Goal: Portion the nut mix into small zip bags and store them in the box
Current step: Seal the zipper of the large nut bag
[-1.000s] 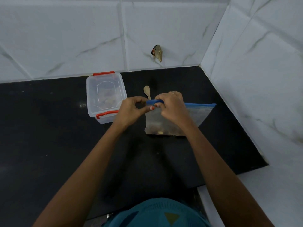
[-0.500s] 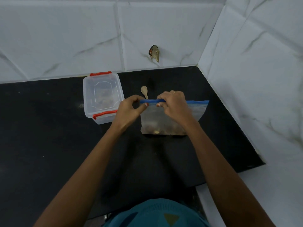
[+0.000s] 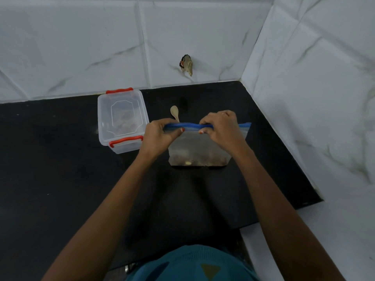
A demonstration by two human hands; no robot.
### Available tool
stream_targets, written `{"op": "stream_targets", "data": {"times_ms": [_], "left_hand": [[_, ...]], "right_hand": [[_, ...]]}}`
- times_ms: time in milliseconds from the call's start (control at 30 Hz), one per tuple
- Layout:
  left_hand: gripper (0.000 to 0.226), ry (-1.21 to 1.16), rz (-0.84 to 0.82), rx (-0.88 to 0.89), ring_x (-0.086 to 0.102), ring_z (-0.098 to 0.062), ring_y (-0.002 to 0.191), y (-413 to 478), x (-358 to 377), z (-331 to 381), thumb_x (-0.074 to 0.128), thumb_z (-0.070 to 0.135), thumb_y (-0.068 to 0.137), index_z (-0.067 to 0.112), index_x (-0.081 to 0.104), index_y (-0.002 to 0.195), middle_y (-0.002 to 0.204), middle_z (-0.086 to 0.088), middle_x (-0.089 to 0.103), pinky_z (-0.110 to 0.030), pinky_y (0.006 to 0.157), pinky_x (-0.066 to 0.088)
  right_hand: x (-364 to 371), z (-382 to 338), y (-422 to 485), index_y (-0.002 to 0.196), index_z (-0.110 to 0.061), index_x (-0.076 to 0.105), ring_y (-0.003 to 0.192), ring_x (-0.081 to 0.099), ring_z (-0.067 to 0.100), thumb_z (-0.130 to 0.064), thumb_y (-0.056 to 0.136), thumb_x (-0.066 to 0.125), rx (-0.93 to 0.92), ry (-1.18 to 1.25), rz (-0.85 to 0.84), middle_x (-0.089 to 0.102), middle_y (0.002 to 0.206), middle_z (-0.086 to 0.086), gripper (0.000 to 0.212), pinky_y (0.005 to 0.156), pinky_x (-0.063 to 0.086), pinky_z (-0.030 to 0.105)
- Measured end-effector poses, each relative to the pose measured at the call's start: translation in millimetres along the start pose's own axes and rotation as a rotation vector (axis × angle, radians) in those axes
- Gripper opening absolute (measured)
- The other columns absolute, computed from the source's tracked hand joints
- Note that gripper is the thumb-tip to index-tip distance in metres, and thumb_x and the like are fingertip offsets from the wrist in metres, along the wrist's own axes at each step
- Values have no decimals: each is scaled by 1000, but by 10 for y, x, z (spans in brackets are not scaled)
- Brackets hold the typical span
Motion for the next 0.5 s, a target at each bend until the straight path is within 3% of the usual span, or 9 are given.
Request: {"op": "stream_targets", "data": {"times_ms": [67,133,167,267,500], "left_hand": [[25,53,-16,25,52,-7,95,6,13,51,63,16,85,9,62,109,108,-7,63,-27,92,45],[26,175,-11,67,53,-11,100,18,-6,114,63,18,85,12,60,110,109,-5,62,-48,109,29],[29,235,-18,88,54,-15,105,24,-3,153,63,19,84,13,59,113,112,-5,62,-52,113,19],[36,366,-39,160,50,-19,119,31,40,316,65,27,84,17,58,118,121,-3,60,-52,115,7],[27,515,-63,138,52,-17,115,66,159,413,58,26,89,15,62,113,113,-4,65,-44,115,0]], "right_hand": [[15,-4,-1,110,-15,64,106,50,17,-22,89,58,6,0,-2,64,106,2,22,102,15,28],[34,-7,2,110,-14,65,108,51,17,-21,90,57,5,-16,6,65,107,3,23,106,12,29],[41,-3,4,110,-14,64,109,51,17,-21,90,57,4,-27,4,65,107,3,23,107,11,30],[69,-12,-1,111,-14,64,110,51,17,-22,90,56,-14,-40,-13,65,108,4,24,107,9,30],[-28,77,-67,110,-16,62,106,53,13,-28,80,68,-19,36,-16,61,109,-2,33,107,13,30]]}}
Point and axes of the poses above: each hand's wrist, its own y-axis towards the middle knuckle, its own x-axis out of the palm, z = x × y, the point moved 10 cm from there along y, towards the middle knuckle
